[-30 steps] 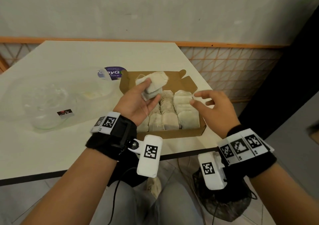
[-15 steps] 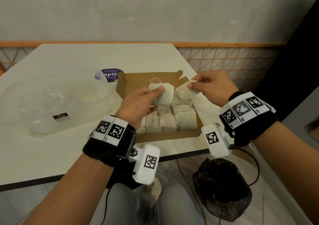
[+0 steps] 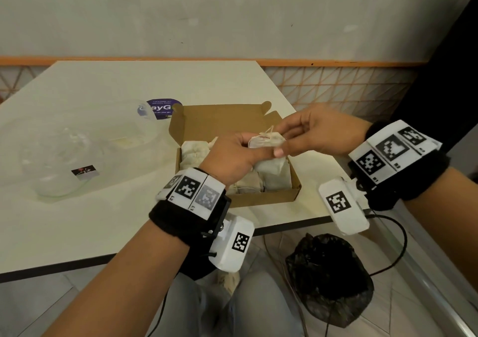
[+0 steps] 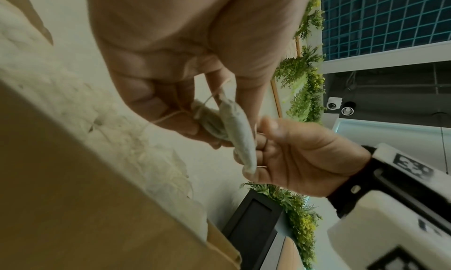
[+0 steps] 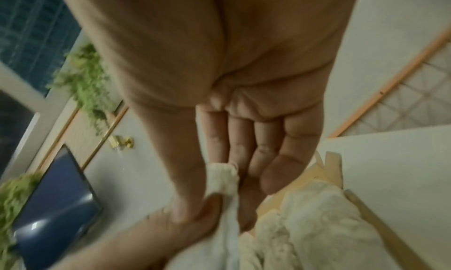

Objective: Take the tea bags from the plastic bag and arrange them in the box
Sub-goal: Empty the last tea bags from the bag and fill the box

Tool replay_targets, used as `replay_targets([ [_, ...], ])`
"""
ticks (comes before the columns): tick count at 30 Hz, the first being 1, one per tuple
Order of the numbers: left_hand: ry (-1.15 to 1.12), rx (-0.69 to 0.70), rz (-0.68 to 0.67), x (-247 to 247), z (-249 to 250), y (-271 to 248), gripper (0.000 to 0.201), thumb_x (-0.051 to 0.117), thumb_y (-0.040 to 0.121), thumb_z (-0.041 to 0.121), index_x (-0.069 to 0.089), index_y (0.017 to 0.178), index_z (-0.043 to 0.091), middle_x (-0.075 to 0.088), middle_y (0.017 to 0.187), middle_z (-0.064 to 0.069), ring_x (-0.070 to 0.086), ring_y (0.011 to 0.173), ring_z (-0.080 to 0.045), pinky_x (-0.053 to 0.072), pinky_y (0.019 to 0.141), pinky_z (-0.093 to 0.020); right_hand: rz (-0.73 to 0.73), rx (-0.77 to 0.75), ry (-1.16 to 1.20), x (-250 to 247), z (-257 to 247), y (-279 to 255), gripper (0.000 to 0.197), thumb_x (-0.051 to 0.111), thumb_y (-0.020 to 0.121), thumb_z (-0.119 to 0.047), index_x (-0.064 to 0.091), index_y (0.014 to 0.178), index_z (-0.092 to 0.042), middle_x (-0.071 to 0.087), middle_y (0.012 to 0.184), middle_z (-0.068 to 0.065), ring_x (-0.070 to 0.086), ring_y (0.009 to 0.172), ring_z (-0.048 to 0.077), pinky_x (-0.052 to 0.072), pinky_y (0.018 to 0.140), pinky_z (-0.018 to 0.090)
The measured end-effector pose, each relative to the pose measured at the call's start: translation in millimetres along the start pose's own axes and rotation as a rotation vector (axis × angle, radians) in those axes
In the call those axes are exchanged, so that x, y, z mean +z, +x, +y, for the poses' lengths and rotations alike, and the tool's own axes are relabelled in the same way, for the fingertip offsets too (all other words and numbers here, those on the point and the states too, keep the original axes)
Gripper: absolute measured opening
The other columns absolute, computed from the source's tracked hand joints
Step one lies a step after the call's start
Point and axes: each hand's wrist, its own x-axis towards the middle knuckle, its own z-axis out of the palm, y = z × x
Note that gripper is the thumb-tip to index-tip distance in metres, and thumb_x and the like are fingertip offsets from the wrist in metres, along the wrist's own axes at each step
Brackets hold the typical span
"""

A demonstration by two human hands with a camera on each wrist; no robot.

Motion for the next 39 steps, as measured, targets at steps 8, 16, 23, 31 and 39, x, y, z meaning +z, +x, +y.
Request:
replay_targets([
  [8, 0.069, -0.062, -0.040, -5, 0, 5, 0.003, 0.074, 0.079, 0.014, 0.073, 0.081, 0.017, 0.069, 0.075, 0.007, 0.063, 0.068, 0.000, 0.049, 0.061, -0.013, -0.002, 0.031, -0.369, -1, 6, 1, 0.018, 0.075, 0.074, -0.019, 0.075, 0.093, -0.020, 0.072, 0.095, 0.011, 0.064, 0.093, 0.029, 0.048, 0.091, 0.040],
  [16, 0.196, 0.004, 0.004, -2, 6, 5, 0.013, 0.074, 0.080, 0.022, 0.075, 0.087, 0.011, 0.066, 0.071, 0.010, 0.058, 0.057, 0.007, 0.040, 0.053, -0.007, -0.008, 0.041, -0.489, 5, 10, 9, 0.017, 0.071, 0.079, -0.021, 0.068, 0.064, -0.027, 0.055, 0.052, -0.013, 0.047, 0.049, -0.003, 0.035, 0.056, 0.016],
  [23, -0.037, 0.090, 0.468, -51, -7, -12, 0.009, 0.072, 0.082, 0.018, 0.068, 0.081, 0.027, 0.067, 0.083, 0.013, 0.061, 0.074, 0.004, 0.044, 0.072, -0.017, -0.077, 0.044, -0.590, 0, 10, 4, 0.021, 0.064, 0.085, -0.027, 0.071, 0.099, -0.013, 0.067, 0.097, 0.008, 0.052, 0.077, 0.014, 0.042, 0.077, 0.027],
  [31, -0.083, 0.000, 0.567, -65, -23, -28, 0.017, 0.071, 0.066, 0.025, 0.069, 0.081, 0.033, 0.066, 0.111, -0.014, 0.062, 0.108, -0.032, 0.048, 0.096, -0.053, -0.131, 0.204, -0.751, 18, 34, 27, 0.037, 0.057, 0.089, -0.033, 0.060, 0.122, -0.017, 0.043, 0.081, -0.016, 0.043, 0.091, 0.009, 0.031, 0.083, 0.023],
  [39, -0.044, 0.050, 0.567, -67, -24, -27, 0.020, 0.065, 0.085, 0.009, 0.065, 0.085, 0.030, 0.061, 0.097, -0.011, 0.058, 0.089, -0.022, 0.050, 0.094, -0.046, -0.040, 0.196, -0.913, 28, 33, 23, 0.040, 0.069, 0.076, -0.043, 0.057, 0.112, -0.032, 0.038, 0.098, -0.003, 0.039, 0.100, 0.018, 0.039, 0.088, 0.035],
])
